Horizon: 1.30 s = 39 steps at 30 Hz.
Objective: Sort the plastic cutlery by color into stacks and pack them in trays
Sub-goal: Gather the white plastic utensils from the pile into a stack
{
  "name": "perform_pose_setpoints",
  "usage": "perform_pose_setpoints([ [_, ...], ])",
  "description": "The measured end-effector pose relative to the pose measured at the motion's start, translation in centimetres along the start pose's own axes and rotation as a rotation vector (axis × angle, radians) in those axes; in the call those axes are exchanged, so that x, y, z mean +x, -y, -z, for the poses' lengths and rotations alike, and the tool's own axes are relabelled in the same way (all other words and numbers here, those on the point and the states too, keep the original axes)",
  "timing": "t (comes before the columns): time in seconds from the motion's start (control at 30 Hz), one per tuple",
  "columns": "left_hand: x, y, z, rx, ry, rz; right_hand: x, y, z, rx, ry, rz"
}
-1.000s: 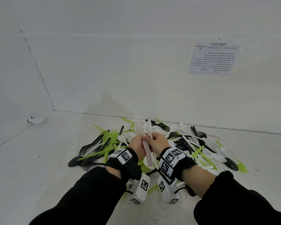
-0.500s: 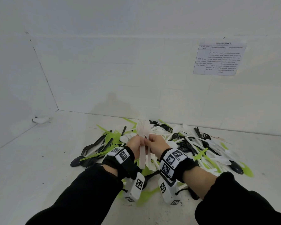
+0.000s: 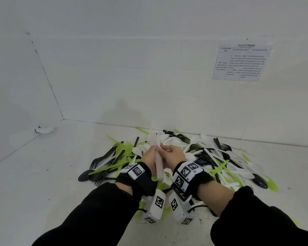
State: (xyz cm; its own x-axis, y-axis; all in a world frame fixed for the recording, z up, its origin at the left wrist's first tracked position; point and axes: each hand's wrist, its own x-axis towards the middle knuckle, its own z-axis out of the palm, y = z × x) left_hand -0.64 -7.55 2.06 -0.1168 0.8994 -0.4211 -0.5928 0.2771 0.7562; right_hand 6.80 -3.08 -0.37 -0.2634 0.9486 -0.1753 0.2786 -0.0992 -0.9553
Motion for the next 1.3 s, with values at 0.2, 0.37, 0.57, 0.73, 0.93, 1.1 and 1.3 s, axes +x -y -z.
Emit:
perform_pose_setpoints([
  [0.2, -0.4, -0.1, 1.3, -0.020, 0.057, -0.023, -0.5, 1.2, -0.4, -0.016, 0.010, 0.013],
  [0.37, -0.8, -0.6, 2.5, -0.034, 0.052, -0.031, -0.2, 1.4, -1.4, -0.059, 0.145, -0.009],
  [0.57, 0.1, -1.3, 4.2, 0.173, -0.046, -0.059, 0.0, 2.3, -2.2, -0.248, 0.276, 0.043],
  [0.73, 0.7, -3.5, 5.8, 0.122, -0.161, -0.119, 2.1, 3.4, -2.3, -0.677, 0.152, 0.107],
  [0.93, 1.7, -5.0, 7.3, 0.072, -0.269, -0.053, 3.5, 2.1, -5.2, -1.081, 0.298, 0.183],
  [1.1, 2.1, -5.4, 7.4, 0.055, -0.253, -0.002, 4.3, 2.2, -6.4, -1.216, 0.330, 0.180],
  [1.3, 2.5, -5.6, 7.3, 0.128, -0.308, 0.003, 5.8, 2.2, -5.0, -1.158, 0.227, 0.105],
])
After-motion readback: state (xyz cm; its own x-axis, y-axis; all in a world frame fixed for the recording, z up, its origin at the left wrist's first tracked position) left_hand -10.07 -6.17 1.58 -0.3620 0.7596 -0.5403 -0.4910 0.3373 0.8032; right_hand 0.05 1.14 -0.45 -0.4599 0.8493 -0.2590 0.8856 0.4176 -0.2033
